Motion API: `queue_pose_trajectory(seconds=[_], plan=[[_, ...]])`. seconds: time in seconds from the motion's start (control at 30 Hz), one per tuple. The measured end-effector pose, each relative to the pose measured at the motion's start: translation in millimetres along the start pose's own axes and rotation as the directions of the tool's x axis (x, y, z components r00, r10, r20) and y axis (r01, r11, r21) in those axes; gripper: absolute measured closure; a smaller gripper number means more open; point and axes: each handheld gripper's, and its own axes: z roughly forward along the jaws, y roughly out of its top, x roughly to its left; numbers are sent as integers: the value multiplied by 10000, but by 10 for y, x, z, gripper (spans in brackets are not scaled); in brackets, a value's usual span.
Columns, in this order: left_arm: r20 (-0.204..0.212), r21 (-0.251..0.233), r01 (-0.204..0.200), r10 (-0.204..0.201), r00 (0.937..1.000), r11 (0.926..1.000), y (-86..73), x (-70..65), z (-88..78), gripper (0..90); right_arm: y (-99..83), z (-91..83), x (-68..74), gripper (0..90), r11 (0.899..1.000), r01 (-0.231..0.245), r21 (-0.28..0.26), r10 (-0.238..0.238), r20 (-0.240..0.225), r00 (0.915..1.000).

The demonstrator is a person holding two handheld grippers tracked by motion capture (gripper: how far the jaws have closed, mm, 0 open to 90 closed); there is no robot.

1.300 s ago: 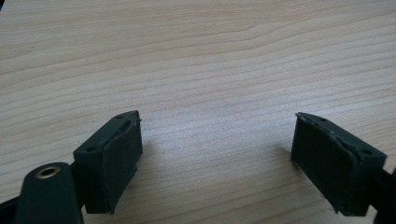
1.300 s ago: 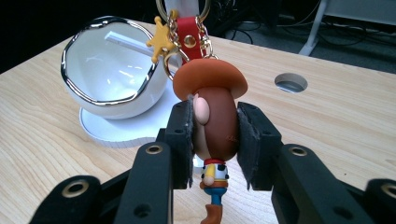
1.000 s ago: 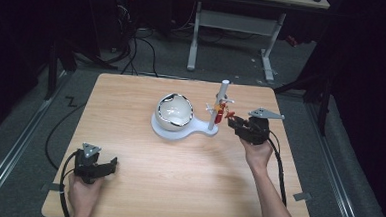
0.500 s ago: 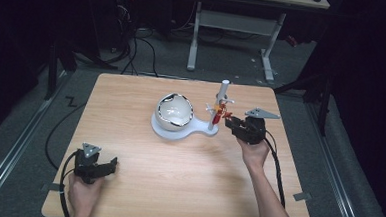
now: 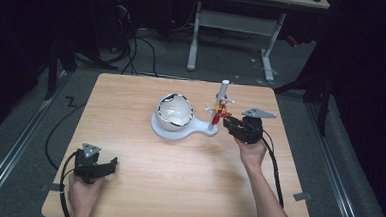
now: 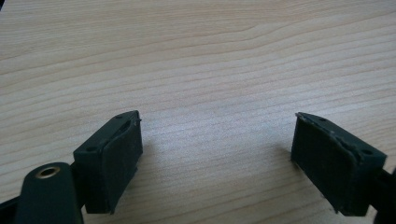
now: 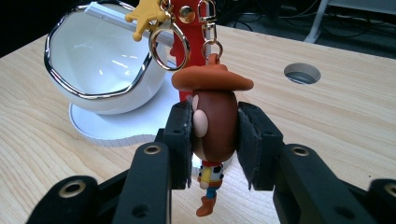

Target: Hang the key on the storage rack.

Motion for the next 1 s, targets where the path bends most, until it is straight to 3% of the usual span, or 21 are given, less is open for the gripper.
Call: queue_pose_trajectory(seconds=[0.3,0.53,0.7,1.0], plan=[[0,1,0,0,10000,10000,0,0,0,169,-5,14,-4,654,10000,-31,38,31,-4,10000],[1,1,-1,1,10000,10000,0,-1,0,170,5,-40,-35,560,9998,-193,-54,193,-18,9998],[1,3,-5,5,10000,10000,0,-1,0,169,2,-122,-44,506,9998,-162,-147,163,51,9999],[0,1,-3,3,10000,10000,0,-1,0,170,-28,-340,-102,499,9981,-252,-560,265,234,9994]])
